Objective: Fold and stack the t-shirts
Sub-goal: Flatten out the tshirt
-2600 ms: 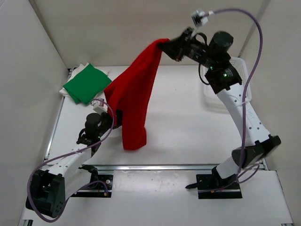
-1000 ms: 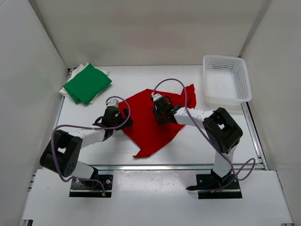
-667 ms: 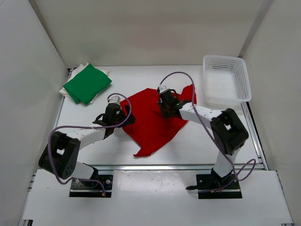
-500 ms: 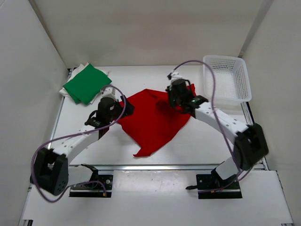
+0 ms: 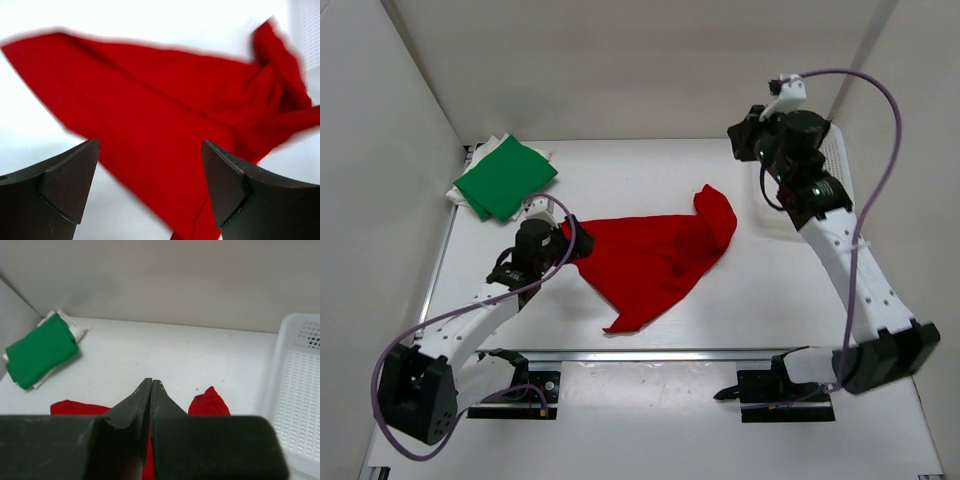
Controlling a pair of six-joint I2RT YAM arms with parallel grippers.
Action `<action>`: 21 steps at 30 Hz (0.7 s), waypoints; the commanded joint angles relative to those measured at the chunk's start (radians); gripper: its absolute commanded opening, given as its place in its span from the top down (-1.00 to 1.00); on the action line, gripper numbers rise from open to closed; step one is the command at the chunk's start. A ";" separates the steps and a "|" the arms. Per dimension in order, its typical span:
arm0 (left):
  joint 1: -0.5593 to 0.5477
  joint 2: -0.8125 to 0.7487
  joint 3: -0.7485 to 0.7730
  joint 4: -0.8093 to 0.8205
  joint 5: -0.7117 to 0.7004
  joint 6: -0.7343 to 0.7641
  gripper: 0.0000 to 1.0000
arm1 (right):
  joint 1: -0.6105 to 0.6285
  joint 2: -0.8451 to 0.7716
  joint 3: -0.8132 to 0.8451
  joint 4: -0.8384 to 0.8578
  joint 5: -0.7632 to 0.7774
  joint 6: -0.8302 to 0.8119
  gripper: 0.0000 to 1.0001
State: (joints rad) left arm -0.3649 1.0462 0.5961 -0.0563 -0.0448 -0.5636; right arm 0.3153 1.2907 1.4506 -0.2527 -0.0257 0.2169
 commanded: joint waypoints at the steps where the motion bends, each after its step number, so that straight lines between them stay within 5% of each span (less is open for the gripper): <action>1: -0.008 0.052 -0.027 -0.011 -0.013 0.019 -0.60 | 0.008 0.162 0.123 -0.064 -0.074 -0.026 1.00; 4: 0.007 0.093 -0.048 0.001 -0.020 0.019 -0.98 | 0.028 0.374 0.283 -0.178 -0.080 -0.057 0.99; 6: 0.004 0.121 -0.051 0.009 -0.021 0.028 -0.95 | 0.063 0.403 0.320 -0.256 -0.033 -0.085 1.00; 10: -0.015 0.201 -0.055 0.015 -0.046 0.028 -0.41 | 0.203 0.221 -0.096 -0.084 0.091 -0.054 0.68; 12: -0.028 0.257 -0.047 0.029 -0.046 0.030 -0.41 | 0.237 0.162 -0.287 -0.042 0.121 -0.002 0.38; 17: -0.058 0.337 -0.024 0.047 -0.053 0.021 -0.46 | 0.314 0.157 -0.446 -0.043 0.141 -0.016 -0.11; 21: -0.034 0.296 -0.028 0.075 -0.066 0.005 -0.46 | 0.367 0.199 -0.447 0.009 0.132 -0.050 -0.13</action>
State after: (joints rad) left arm -0.4114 1.3838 0.5549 -0.0147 -0.0811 -0.5453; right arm 0.6502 1.4952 0.9817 -0.3649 0.0769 0.1894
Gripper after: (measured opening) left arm 0.731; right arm 0.562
